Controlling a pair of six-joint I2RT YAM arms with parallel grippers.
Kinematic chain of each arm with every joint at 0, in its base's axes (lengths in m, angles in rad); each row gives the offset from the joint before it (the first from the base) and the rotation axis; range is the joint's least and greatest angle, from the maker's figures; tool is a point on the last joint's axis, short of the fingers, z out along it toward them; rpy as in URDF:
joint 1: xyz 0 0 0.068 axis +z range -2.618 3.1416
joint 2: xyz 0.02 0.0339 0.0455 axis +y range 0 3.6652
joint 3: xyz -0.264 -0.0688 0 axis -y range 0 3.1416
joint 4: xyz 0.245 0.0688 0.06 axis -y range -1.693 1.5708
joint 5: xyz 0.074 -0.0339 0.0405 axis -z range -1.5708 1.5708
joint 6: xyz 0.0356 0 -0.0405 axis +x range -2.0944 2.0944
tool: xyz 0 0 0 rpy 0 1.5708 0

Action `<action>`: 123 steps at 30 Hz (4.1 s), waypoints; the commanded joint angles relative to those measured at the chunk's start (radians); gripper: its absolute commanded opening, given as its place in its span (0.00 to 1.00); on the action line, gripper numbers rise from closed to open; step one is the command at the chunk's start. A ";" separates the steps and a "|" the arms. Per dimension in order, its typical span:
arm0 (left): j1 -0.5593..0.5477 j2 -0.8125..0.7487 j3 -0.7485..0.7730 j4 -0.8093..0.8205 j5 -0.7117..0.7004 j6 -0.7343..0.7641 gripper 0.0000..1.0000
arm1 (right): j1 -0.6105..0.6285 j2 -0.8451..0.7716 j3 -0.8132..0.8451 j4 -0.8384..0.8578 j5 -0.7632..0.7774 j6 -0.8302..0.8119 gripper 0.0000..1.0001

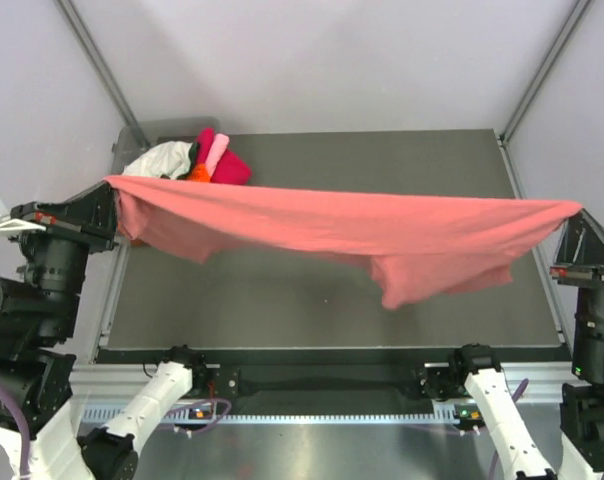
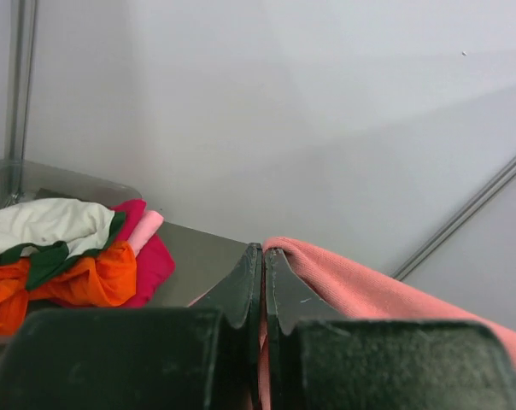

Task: Fold and stack the t-shirts
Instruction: Flatten the tshirt out

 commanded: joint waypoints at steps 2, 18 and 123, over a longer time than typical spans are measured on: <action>0.005 0.109 -0.010 0.069 0.004 -0.019 0.00 | -0.015 0.064 0.054 0.007 0.071 -0.032 0.00; 0.008 0.441 -0.424 0.351 0.009 -0.138 0.00 | -0.015 0.520 -0.196 0.108 0.081 0.097 0.00; -0.027 0.450 -1.138 0.537 0.267 -0.286 0.98 | 0.351 1.485 0.140 -0.063 -0.018 0.088 1.00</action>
